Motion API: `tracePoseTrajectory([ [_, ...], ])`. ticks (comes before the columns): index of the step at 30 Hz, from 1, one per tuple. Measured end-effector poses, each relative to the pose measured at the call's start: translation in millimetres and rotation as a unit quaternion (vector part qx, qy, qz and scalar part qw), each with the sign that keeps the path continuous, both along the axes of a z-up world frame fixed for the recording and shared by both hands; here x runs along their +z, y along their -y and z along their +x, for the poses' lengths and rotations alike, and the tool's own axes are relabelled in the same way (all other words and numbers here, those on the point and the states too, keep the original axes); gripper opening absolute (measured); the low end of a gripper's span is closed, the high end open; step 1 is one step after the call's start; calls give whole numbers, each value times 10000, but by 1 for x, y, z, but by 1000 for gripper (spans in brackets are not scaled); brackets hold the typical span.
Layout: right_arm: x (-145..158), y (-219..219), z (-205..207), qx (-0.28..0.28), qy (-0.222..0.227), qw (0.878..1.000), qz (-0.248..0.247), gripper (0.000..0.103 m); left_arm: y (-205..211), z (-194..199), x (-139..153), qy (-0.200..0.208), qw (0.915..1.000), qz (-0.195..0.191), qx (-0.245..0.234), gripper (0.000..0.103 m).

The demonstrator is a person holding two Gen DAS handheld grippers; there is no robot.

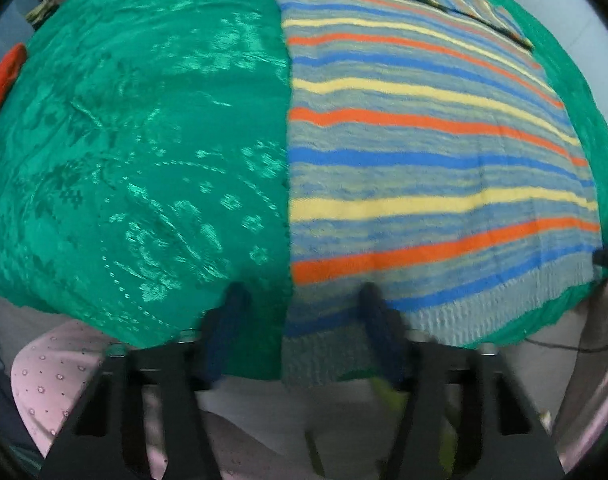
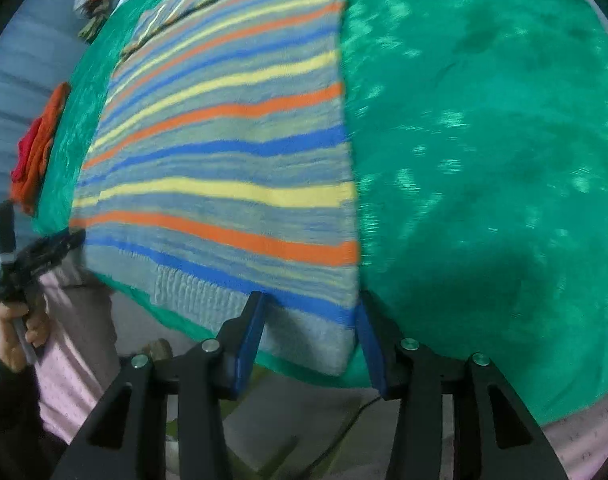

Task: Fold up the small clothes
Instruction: 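Grasp the hem with the left tool while the right tool grasps it too, then lift the hem with both tools and fold it up toward the collar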

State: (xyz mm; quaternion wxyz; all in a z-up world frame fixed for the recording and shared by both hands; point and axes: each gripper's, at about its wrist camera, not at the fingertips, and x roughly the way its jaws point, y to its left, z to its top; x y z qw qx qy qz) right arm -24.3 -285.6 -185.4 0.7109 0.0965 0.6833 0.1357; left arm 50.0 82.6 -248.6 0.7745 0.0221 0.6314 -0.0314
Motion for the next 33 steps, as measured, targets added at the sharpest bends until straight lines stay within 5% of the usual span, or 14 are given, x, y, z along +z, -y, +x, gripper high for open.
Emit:
tracePoseTrajectory([
  [1, 1, -2, 1, 52, -21, 10000, 35, 6, 2, 0, -1, -91, 9999, -60, -27, 6],
  [5, 12, -8, -1, 160, 11, 9997, 187, 5, 5, 1, 6, -217, 9996, -191, 57, 3],
  [12, 56, 24, 21, -1089, 960, 9816, 1244, 5, -25, 37, 51, 409, 9834, -1566, 816, 3],
  [19, 73, 38, 119, -1851, 1939, 9492, 1648, 5, -37, 148, 82, 1416, 9647, -1792, 1308, 3],
  [22, 74, 44, 169, -1951, 2119, 9437, 1629, 5, -42, 206, 78, 1525, 9606, -1848, 1409, 3],
  [28, 57, 50, 274, -1984, 2001, 9460, 1601, 5, -37, 299, 66, 1410, 9633, -1756, 1463, 3],
  [33, 13, 72, 340, -2301, 1559, 9369, 2121, 5, -46, 367, 41, 1062, 9640, -1771, 1676, 6],
])
